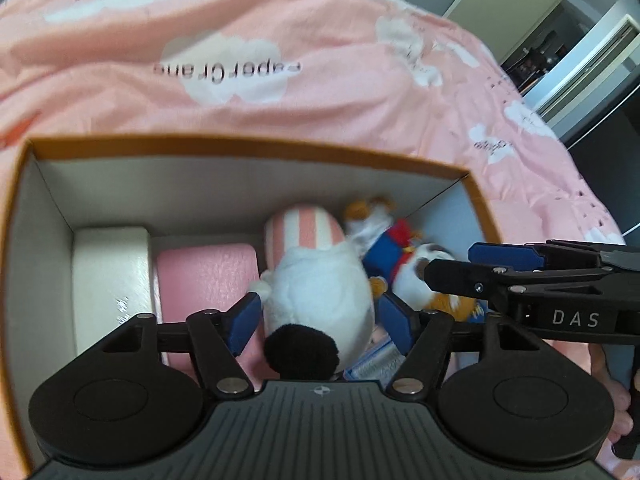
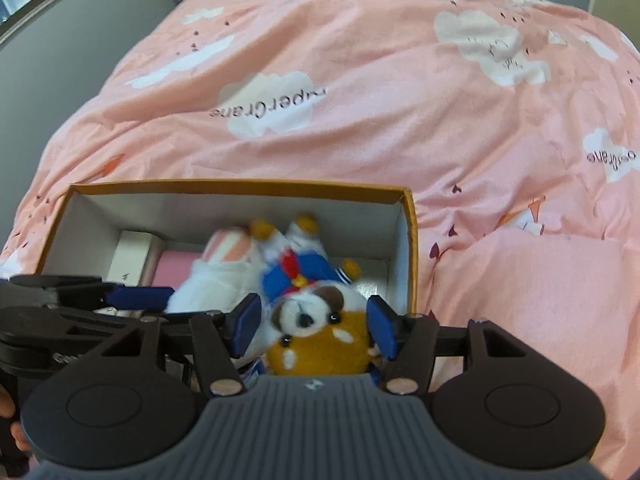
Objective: Organize objects
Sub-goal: 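Carry both plush toys up and lower them into the orange box, then open both grippers releasing the plush toys and lift out of box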
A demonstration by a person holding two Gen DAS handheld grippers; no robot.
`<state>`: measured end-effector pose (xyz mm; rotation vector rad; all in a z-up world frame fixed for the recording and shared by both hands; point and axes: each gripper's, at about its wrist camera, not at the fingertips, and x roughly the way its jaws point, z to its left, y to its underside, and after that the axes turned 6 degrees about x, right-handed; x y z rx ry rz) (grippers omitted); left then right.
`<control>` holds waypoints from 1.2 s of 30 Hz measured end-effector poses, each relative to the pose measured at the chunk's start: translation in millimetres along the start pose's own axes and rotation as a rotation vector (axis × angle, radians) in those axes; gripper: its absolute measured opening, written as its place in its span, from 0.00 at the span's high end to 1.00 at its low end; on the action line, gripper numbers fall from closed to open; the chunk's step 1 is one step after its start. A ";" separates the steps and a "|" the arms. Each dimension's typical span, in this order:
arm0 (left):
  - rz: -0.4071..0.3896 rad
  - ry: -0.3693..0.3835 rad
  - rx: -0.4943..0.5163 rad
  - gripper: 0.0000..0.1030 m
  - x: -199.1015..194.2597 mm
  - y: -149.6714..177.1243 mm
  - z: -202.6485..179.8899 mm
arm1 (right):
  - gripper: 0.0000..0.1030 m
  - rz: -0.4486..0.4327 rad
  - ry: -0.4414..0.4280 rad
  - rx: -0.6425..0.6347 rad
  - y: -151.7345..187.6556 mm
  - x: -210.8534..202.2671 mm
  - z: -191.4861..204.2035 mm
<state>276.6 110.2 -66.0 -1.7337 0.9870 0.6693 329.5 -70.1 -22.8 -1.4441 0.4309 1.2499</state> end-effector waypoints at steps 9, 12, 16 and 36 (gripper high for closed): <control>-0.016 0.021 0.001 0.58 -14.2 7.7 -0.8 | 0.54 -0.013 -0.010 -0.155 15.4 -20.0 4.0; -0.006 0.021 -0.009 0.67 -5.7 10.4 1.5 | 0.70 -0.004 0.017 -0.214 23.0 -11.8 6.0; -0.023 0.008 -0.011 0.67 -0.3 11.4 -0.8 | 0.72 -0.002 0.009 -0.202 24.5 -2.8 4.3; -0.144 -0.078 0.154 0.59 -44.3 19.2 -40.4 | 0.68 -0.075 -0.024 -0.096 36.9 -26.2 -0.3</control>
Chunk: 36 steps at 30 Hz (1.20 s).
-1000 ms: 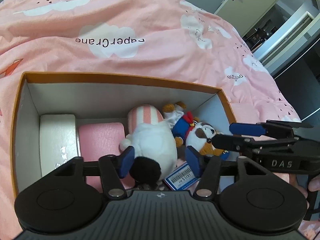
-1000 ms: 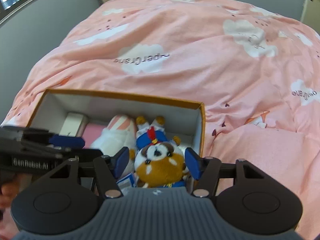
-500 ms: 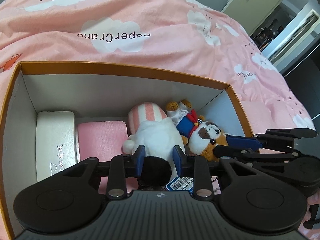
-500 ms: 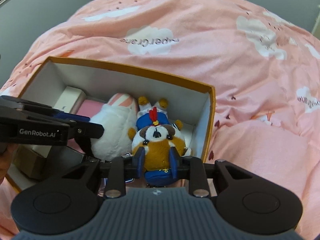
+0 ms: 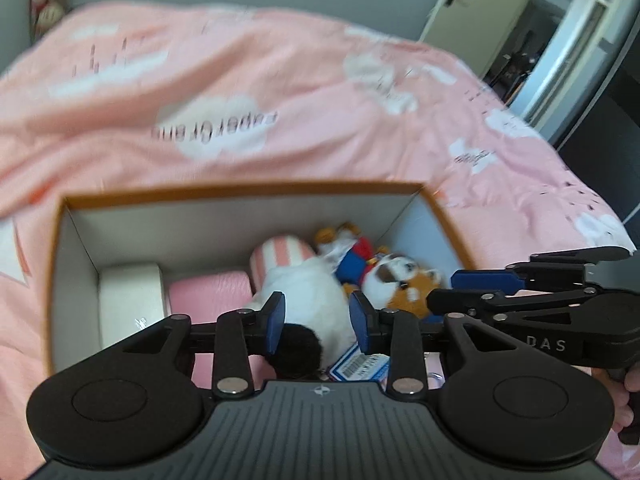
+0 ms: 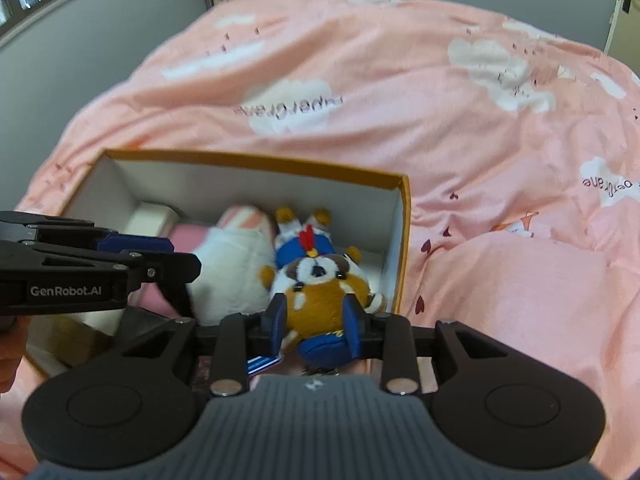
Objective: Organize objects
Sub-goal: 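Open both grippers releasing the plush toys and lift out of box, then close left gripper on yellow tape measure while right gripper grasps orange crochet ball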
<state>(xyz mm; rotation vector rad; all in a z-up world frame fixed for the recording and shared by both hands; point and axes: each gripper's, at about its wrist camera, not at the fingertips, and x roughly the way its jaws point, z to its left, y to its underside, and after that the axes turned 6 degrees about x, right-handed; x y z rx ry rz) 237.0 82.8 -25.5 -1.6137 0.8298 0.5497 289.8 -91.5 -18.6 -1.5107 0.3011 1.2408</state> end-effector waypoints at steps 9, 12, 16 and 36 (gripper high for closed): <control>-0.107 0.062 0.123 0.57 -84.8 30.7 -49.6 | 0.60 -0.137 -0.100 0.057 40.6 -77.0 12.3; -0.098 0.088 0.118 0.57 -102.1 48.9 -59.3 | 0.54 -0.180 -0.115 0.067 62.5 -101.0 16.7; -0.045 0.089 0.103 0.57 -108.6 74.3 -68.2 | 0.51 -0.202 -0.092 0.058 95.0 -117.9 24.1; 0.160 -0.089 0.057 0.57 -77.2 162.8 -63.1 | 0.46 0.002 -0.031 0.118 197.8 -85.3 41.1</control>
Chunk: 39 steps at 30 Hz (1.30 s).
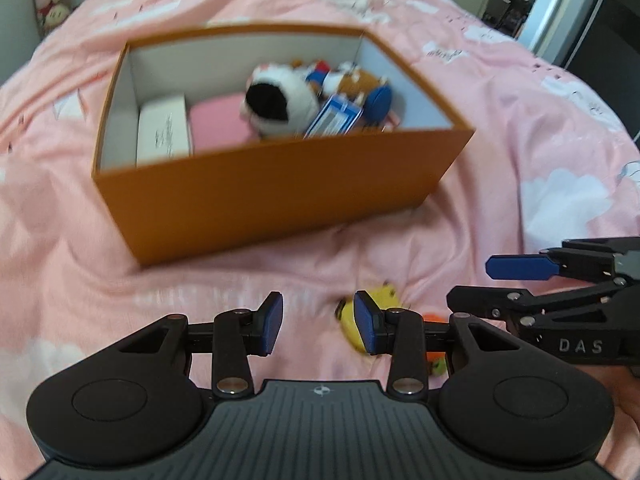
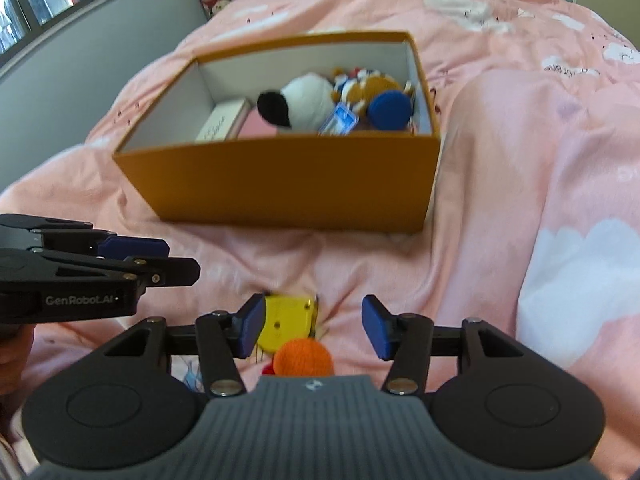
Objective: Organize objects
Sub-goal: 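Close left gripper on yellow tape measure while right gripper grasps orange crochet ball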
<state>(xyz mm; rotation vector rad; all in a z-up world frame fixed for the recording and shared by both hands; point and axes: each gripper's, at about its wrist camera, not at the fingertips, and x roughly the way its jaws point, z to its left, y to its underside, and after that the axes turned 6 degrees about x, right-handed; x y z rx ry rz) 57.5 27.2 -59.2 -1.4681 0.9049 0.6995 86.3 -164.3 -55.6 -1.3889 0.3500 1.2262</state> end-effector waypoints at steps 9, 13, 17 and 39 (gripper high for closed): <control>0.103 -0.013 -0.040 0.57 21.6 27.7 6.2 | 0.39 0.083 0.023 0.006 20.2 20.6 4.0; 0.119 -0.007 -0.044 0.57 23.8 33.0 8.1 | 0.40 0.116 0.015 0.034 22.8 29.9 -1.3; 0.116 -0.009 -0.044 0.57 21.8 33.5 9.8 | 0.52 0.147 0.007 0.018 24.5 39.8 1.2; 0.109 0.072 -0.181 0.32 50.1 5.6 -15.6 | 0.60 0.068 0.157 0.058 20.1 30.5 -34.6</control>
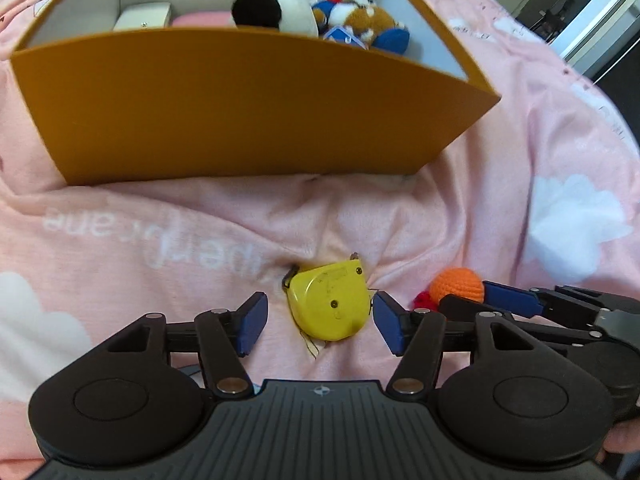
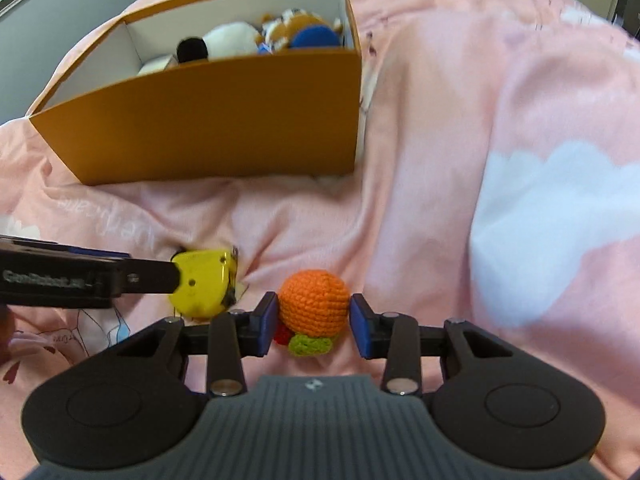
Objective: Organize objects
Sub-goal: 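Close left gripper on yellow tape measure while right gripper grasps orange crochet ball, then carry tape measure with left tool and ball with right tool into orange box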
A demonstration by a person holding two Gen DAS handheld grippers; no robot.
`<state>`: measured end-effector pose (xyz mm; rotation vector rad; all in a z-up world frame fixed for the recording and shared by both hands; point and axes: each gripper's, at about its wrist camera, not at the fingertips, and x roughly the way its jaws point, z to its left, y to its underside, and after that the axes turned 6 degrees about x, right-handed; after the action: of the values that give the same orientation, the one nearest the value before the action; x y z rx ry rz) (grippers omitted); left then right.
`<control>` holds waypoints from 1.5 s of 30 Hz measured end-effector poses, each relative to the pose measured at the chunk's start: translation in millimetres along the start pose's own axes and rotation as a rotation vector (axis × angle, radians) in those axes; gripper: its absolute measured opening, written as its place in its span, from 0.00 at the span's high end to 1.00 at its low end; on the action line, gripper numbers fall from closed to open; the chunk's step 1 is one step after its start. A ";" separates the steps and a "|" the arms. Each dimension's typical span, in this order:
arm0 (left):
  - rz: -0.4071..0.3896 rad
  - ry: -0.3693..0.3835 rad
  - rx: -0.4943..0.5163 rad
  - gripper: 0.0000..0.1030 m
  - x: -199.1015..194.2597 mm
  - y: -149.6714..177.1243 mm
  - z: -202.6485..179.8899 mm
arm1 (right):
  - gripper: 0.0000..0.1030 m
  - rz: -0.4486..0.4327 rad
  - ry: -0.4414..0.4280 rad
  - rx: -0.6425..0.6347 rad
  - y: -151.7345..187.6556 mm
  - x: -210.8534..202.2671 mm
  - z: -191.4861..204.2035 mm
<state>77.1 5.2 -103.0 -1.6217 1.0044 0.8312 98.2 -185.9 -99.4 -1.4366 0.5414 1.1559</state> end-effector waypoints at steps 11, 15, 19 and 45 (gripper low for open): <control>0.019 -0.040 -0.062 0.32 29.8 1.8 -7.7 | 0.59 0.054 -0.050 0.052 3.6 17.8 -11.5; 0.025 -0.049 -0.060 0.31 37.1 -0.3 -9.9 | 0.58 0.059 -0.056 0.053 2.9 21.0 -10.6; 0.029 -0.047 -0.057 0.33 39.3 -0.4 -9.3 | 0.58 0.064 -0.058 0.052 1.5 22.9 -10.2; -0.166 0.059 0.025 0.44 -68.2 -30.8 1.6 | 0.59 -0.105 -0.194 -0.016 -42.1 -42.9 7.1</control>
<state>76.7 25.5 -30.9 -1.6909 0.9036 0.6597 114.0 -181.4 -41.2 -1.3327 0.3190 1.2020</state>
